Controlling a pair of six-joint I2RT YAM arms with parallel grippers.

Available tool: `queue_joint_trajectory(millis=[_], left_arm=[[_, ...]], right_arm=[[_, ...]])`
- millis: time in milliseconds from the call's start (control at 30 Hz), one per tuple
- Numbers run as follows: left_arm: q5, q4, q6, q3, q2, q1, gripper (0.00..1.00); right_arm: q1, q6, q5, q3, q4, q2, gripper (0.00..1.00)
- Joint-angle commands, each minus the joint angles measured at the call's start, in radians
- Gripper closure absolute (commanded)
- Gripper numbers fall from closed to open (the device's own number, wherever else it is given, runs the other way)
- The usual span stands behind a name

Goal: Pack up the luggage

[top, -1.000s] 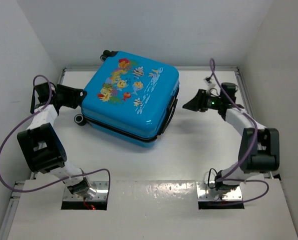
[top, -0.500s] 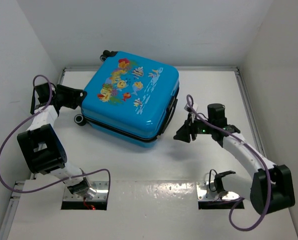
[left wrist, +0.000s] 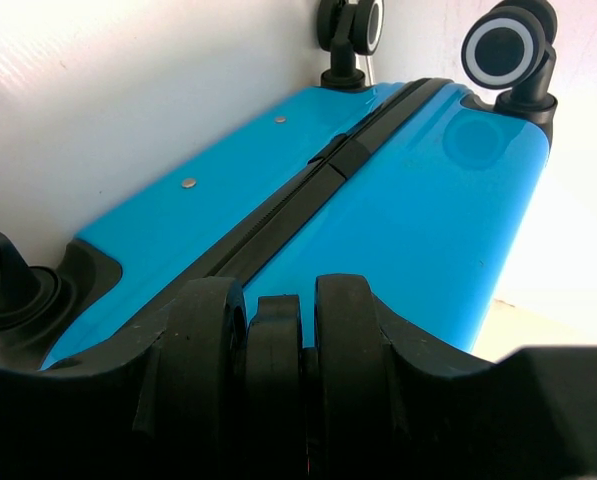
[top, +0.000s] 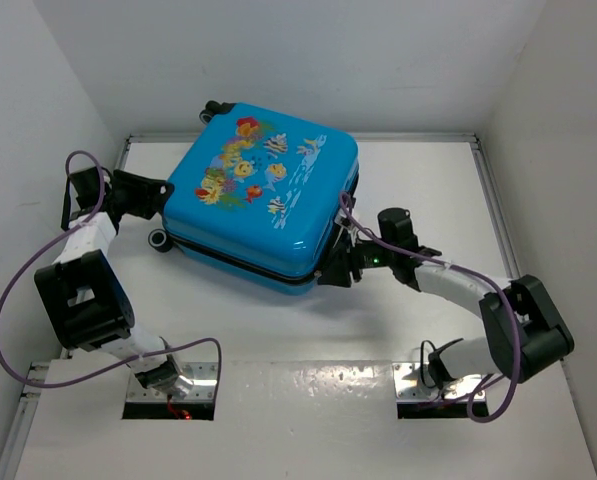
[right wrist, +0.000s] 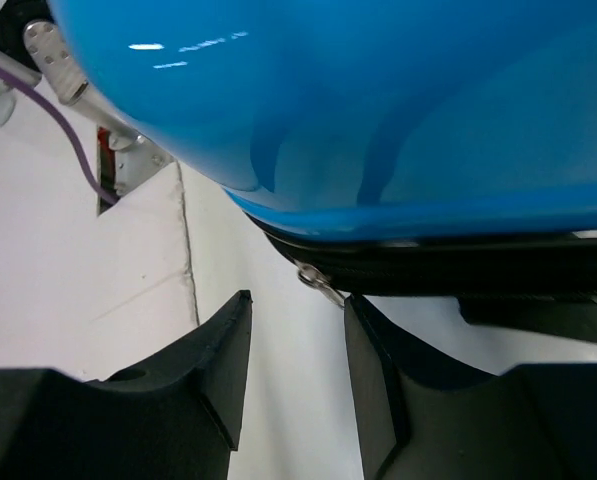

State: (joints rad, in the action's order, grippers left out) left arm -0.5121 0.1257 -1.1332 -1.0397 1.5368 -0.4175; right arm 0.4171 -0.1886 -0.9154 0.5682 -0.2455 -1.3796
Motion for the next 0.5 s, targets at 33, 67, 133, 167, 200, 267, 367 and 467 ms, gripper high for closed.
queue_joint_trajectory(millis=[33,67,133,167,200,267,367,467], left_arm=[[0.032,-0.018,0.047,0.024,-0.044,0.000,1.00],[0.032,-0.018,0.047,0.024,-0.044,0.000,1.00],[0.032,-0.018,0.047,0.033,-0.044,0.000,1.00],[0.032,-0.018,0.056,0.033,-0.044,0.000,1.00],[0.041,-0.018,0.056,0.033,-0.044,0.000,1.00],[0.041,-0.028,0.056,0.033,-0.044,0.000,1.00],[0.041,-0.028,0.056,0.033,-0.044,0.009,1.00],[0.041,-0.028,0.056,0.033,-0.044,0.009,1.00]], right_arm=[[0.032,-0.014,0.004,-0.008,-0.107,-0.006,0.58],[0.037,-0.009,0.013,-0.010,-0.110,-0.012,0.58],[0.038,-0.006,0.026,-0.019,-0.121,-0.018,0.53],[0.040,-0.012,0.036,-0.022,-0.129,-0.022,0.53],[0.042,-0.012,0.038,-0.024,-0.138,-0.022,0.52],[0.054,-0.006,0.059,-0.024,-0.141,-0.035,0.52],[0.066,0.003,0.092,-0.019,-0.130,-0.048,0.51],[0.063,-0.003,0.108,-0.014,-0.147,-0.065,0.51]])
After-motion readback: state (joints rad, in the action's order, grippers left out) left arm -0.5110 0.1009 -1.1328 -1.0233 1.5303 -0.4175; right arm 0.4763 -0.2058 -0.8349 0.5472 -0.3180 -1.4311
